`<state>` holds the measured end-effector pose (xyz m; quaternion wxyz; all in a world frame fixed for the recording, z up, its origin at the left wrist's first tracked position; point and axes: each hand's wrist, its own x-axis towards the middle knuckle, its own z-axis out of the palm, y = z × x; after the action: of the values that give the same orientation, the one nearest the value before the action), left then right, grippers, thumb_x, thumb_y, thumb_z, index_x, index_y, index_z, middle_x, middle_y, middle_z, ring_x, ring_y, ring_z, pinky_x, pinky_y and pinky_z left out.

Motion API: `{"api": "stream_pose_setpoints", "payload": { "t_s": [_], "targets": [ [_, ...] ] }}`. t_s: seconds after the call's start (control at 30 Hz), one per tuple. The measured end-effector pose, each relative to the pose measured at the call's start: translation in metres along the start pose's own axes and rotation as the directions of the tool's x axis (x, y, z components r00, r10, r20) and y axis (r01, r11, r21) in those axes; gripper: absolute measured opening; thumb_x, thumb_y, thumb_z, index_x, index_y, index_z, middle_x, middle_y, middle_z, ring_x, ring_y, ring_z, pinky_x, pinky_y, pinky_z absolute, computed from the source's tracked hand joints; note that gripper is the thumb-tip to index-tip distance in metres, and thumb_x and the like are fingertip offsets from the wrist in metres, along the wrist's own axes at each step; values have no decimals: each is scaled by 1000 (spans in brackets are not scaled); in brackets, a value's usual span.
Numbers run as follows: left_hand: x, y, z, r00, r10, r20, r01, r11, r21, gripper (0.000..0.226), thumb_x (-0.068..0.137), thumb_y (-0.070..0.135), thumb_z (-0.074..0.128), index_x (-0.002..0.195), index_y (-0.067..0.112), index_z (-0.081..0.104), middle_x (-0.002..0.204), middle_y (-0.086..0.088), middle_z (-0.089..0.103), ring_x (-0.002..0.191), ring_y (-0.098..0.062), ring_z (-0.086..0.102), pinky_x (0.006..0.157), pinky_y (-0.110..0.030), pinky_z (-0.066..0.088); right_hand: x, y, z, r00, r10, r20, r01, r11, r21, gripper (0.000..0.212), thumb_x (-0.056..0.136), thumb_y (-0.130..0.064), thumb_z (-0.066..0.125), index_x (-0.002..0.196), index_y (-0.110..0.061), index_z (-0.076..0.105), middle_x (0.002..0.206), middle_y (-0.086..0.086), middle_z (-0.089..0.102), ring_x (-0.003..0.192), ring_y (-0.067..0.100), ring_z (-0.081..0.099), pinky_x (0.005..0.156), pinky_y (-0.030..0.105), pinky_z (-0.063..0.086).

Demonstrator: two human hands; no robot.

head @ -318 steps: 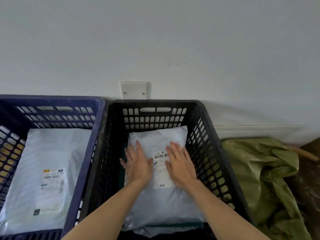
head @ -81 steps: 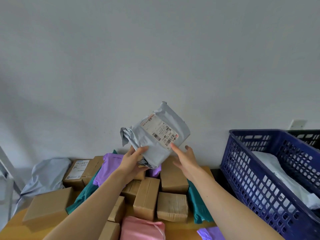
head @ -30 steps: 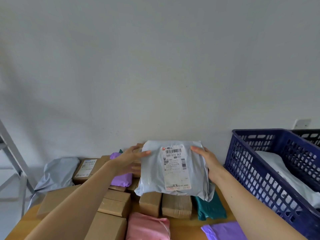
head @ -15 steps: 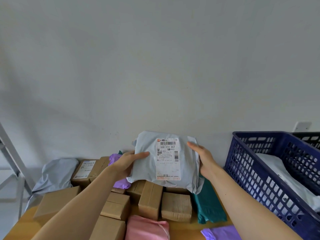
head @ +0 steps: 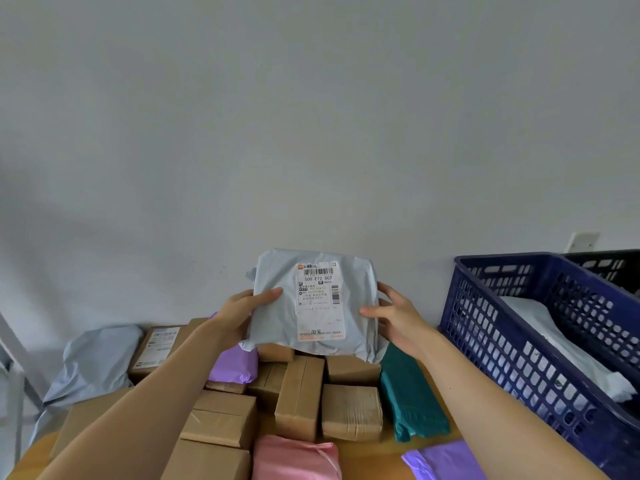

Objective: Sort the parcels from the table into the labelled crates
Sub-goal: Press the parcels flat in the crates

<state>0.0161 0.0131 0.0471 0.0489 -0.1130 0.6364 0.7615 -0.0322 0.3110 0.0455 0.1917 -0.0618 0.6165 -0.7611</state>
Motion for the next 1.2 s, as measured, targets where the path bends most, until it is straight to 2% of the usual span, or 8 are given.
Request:
{"api": "stream_pose_setpoints", "payload": {
  "t_s": [0.33,0.53,0.63,0.77,0.83,0.93,1.03,1.2],
  "targets": [
    [23,10,24,997,6,80,-8,1000,24,66,63,33,86,116,2,62,106,-13,72,95,-30,70,72,-41,58,-11,-11,-21,990,-75,-119,65,994,-88,75,70,4,79,132,-23,47,119,8,63,106,26,65,89,42,54],
    [26,16,61,988,13,156,-26,996,82,70,60,37,90,117,7,64,111,-12,70,104,-31,67,88,-48,55,-33,-24,-51,976,-123,-182,104,988,-110,71,69,3,80,127,-26,49,119,5,64,106,23,65,91,43,54],
    [24,18,90,983,17,183,-33,996,85,66,61,37,89,115,7,65,107,-11,72,93,-27,70,76,-36,56,-49,-32,-74,969,-135,-207,114,987,-110,71,70,2,80,127,-27,49,120,4,64,108,24,64,93,45,53],
    [18,17,131,978,8,209,-28,995,94,64,64,38,87,114,4,64,108,-15,58,96,-29,42,84,-44,38,-77,-42,-107,957,-161,-240,141,985,-98,70,71,3,79,127,-27,50,121,3,66,109,23,65,96,47,51],
    [11,16,155,978,13,210,-40,992,121,69,60,39,88,114,4,64,106,-18,67,87,-28,57,80,-37,47,-94,-47,-124,953,-175,-249,159,984,-83,68,71,5,78,126,-27,52,119,2,67,107,22,66,94,43,53],
    [-1,13,192,976,26,218,-58,988,145,73,53,41,88,113,7,65,99,-8,74,73,-18,71,56,-28,55,-122,-53,-147,946,-190,-262,176,981,-77,67,73,6,75,125,-28,51,119,2,66,105,20,67,89,38,55],
    [-14,7,225,977,27,213,-68,980,185,77,48,47,89,113,12,65,106,-5,72,97,-26,68,72,-35,57,-151,-59,-171,938,-203,-282,183,978,-95,65,75,5,74,126,-28,51,120,2,65,107,20,66,91,38,53],
    [-46,-6,287,975,12,221,-62,974,219,79,49,49,88,115,14,63,110,-5,70,100,-28,67,83,-41,56,-205,-69,-215,918,-217,-331,180,974,-137,64,78,1,73,131,-26,51,120,-1,65,103,17,67,80,31,54]
  ]
}}
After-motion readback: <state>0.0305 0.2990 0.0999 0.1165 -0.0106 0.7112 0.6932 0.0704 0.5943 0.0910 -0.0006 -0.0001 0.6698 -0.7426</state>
